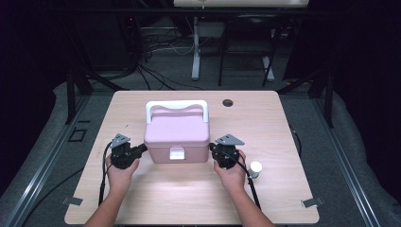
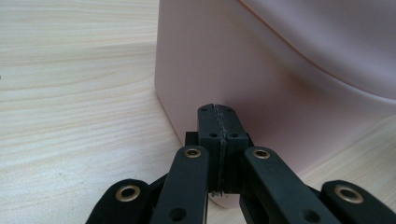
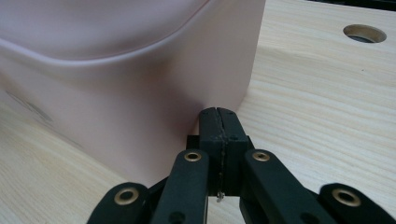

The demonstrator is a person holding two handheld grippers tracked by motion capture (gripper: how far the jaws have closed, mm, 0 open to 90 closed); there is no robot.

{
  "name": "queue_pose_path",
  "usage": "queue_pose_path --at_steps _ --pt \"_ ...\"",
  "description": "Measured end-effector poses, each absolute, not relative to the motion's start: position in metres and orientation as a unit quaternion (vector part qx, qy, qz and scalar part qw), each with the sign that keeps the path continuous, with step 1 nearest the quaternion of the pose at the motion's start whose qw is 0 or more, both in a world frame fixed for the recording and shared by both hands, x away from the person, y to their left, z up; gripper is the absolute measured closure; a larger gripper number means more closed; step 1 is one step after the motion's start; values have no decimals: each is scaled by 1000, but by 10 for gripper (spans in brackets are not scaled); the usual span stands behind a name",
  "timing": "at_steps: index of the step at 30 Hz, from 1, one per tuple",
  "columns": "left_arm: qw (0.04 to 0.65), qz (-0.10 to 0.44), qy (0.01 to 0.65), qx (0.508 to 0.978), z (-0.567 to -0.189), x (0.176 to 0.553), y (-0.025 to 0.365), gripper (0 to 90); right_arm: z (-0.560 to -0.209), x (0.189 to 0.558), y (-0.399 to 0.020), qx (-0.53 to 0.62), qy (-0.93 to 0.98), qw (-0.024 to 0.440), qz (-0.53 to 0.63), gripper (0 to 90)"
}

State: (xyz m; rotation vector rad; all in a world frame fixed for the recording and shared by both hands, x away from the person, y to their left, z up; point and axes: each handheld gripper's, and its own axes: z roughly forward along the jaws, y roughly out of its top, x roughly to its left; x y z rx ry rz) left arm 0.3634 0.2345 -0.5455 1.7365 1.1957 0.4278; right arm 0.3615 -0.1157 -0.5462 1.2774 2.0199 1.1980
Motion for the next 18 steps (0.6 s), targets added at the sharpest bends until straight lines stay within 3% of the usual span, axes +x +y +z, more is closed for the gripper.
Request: queue_pose_path --at_steps 18 --pt "474 157 475 725 -544 345 230 900 -542 337 -124 465 744 229 420 900"
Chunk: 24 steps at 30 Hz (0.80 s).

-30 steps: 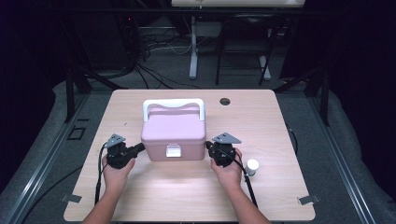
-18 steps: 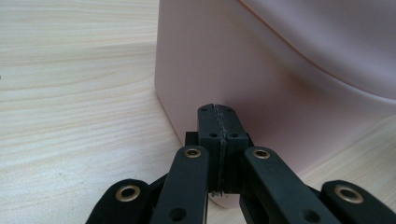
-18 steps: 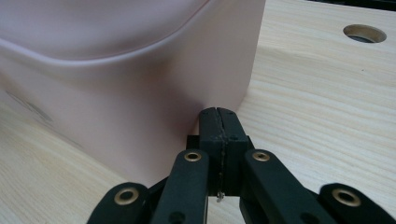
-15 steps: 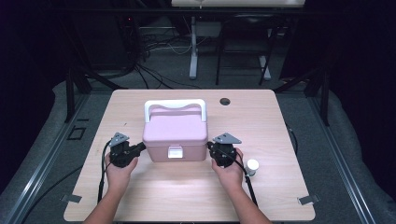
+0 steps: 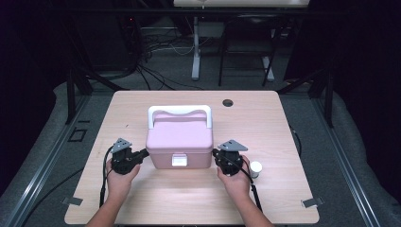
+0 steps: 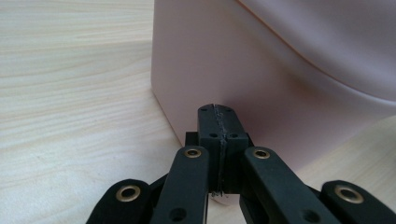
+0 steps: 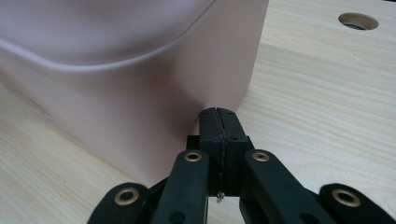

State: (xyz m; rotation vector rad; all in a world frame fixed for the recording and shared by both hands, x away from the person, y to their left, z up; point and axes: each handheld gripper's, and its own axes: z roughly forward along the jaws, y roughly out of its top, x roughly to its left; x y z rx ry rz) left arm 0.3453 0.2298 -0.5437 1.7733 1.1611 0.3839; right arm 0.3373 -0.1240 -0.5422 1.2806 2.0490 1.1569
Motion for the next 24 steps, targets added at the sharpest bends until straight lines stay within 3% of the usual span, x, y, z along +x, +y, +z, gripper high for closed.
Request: queue_pose_path --at_steps 24 --pt "475 131 466 735 -542 309 226 900 -540 299 -133 454 759 221 411 900"
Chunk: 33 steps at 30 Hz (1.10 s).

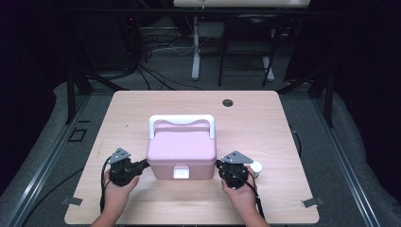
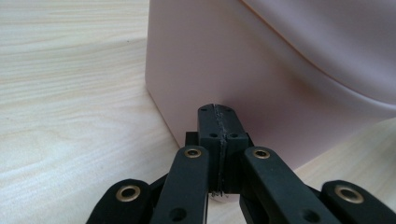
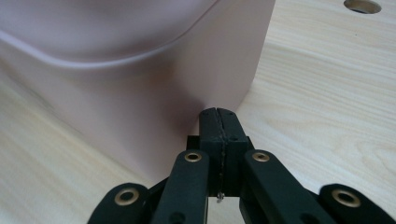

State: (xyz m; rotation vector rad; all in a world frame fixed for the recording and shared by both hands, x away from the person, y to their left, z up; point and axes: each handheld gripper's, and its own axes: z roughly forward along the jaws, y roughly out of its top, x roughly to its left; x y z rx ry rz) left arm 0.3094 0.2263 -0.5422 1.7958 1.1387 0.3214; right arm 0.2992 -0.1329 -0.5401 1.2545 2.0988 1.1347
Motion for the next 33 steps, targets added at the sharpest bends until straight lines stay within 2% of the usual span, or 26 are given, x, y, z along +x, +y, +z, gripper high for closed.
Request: queue_pose_path --at_steps 23,33 --pt "472 108 444 754 -540 268 224 900 -535 248 -144 426 786 213 394 900" --pt "471 105 440 758 -539 257 222 900 -535 238 -147 427 785 209 396 900"
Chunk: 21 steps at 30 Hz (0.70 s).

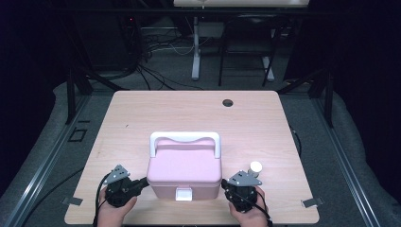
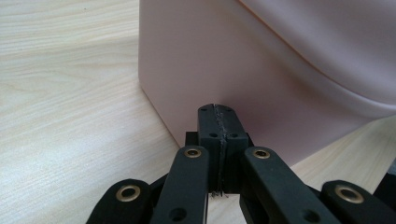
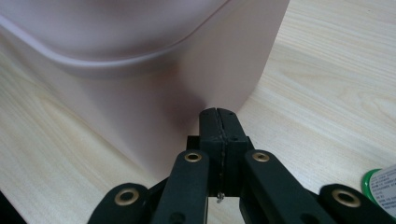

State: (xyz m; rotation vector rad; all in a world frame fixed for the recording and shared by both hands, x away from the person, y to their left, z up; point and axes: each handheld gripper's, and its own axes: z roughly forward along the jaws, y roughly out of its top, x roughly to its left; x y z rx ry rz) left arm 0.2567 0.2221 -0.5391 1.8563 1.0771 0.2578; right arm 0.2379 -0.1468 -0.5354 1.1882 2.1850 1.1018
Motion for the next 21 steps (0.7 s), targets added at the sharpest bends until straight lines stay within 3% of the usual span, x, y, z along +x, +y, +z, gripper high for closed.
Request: queue_pose_path --at_steps 21 --pt "479 93 436 756 -541 242 223 900 -535 220 -150 424 789 207 394 900"
